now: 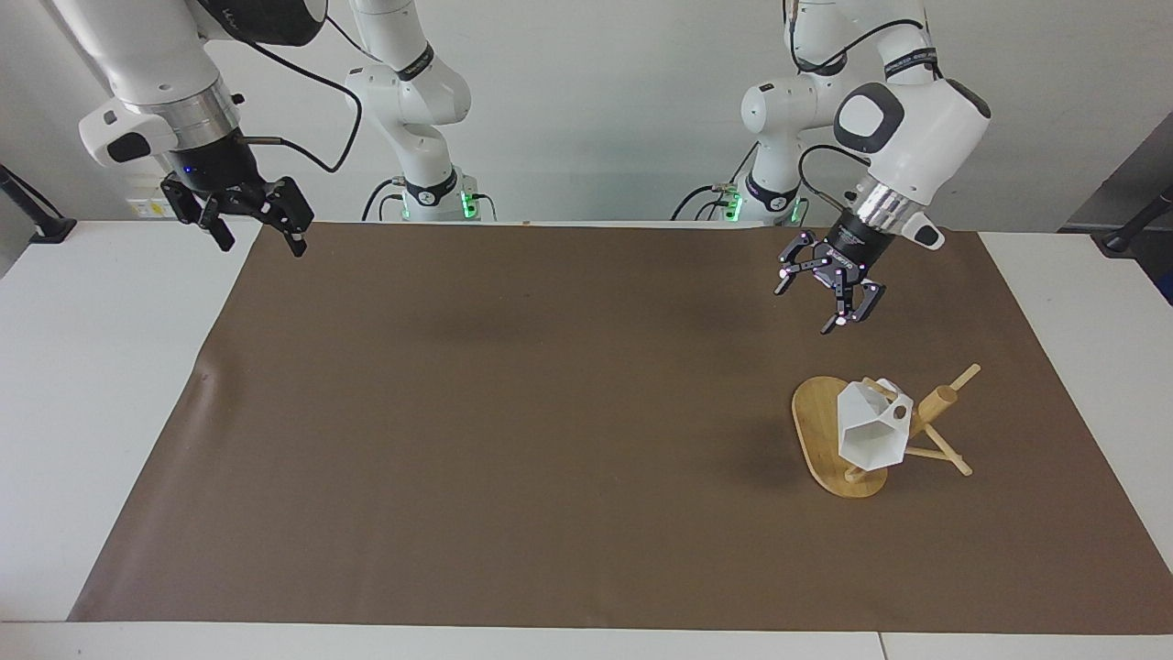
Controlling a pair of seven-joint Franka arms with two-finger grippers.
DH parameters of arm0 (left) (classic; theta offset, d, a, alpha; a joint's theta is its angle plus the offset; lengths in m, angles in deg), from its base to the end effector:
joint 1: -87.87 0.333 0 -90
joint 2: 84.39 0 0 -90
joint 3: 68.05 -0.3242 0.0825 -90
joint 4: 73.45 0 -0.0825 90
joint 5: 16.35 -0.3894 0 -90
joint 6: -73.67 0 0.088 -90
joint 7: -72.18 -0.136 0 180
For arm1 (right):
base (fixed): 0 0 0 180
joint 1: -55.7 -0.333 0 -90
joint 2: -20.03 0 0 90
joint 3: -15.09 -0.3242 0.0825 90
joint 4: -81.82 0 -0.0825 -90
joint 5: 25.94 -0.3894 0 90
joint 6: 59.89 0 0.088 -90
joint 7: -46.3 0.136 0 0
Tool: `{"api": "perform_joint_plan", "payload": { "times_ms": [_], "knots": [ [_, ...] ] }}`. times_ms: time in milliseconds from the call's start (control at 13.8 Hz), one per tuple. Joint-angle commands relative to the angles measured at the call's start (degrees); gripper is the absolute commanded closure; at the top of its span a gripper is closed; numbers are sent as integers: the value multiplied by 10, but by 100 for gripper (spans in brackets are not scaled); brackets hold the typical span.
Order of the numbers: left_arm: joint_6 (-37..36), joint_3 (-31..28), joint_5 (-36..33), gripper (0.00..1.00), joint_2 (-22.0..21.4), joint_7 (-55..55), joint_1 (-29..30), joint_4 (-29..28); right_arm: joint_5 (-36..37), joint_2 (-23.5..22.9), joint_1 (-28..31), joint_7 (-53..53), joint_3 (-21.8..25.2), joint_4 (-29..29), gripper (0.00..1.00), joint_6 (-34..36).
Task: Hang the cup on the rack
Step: 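Open the left gripper and pull it back from the cup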
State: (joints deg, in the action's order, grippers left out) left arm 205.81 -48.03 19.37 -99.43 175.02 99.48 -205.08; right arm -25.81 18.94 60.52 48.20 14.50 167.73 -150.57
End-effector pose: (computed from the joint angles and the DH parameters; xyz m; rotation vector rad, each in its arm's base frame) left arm 0.4979 -0.1038 0.4562 1.4320 2.2566 -0.2724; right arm 0.5682 -0.0424 0.6283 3.1321 -0.1678 0.1007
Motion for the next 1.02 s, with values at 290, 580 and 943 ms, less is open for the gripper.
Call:
{"api": "perform_joint_plan", "payload": {
  "times_ms": [290, 580, 943],
  "knots": [
    [-64, -9, -56, 0, -5, -203, 7, 29, -9, 4, 2, 8, -2, 0, 0, 13],
    [-98, -22, -93, 0, -4, -345, 10, 45, -8, 5, 2, 7, -5, 0, 0, 26],
    [-187, -54, -130, 0, 2, -518, 10, 98, -8, 5, 2, 7, -7, -1, 0, 35]
  ]
}}
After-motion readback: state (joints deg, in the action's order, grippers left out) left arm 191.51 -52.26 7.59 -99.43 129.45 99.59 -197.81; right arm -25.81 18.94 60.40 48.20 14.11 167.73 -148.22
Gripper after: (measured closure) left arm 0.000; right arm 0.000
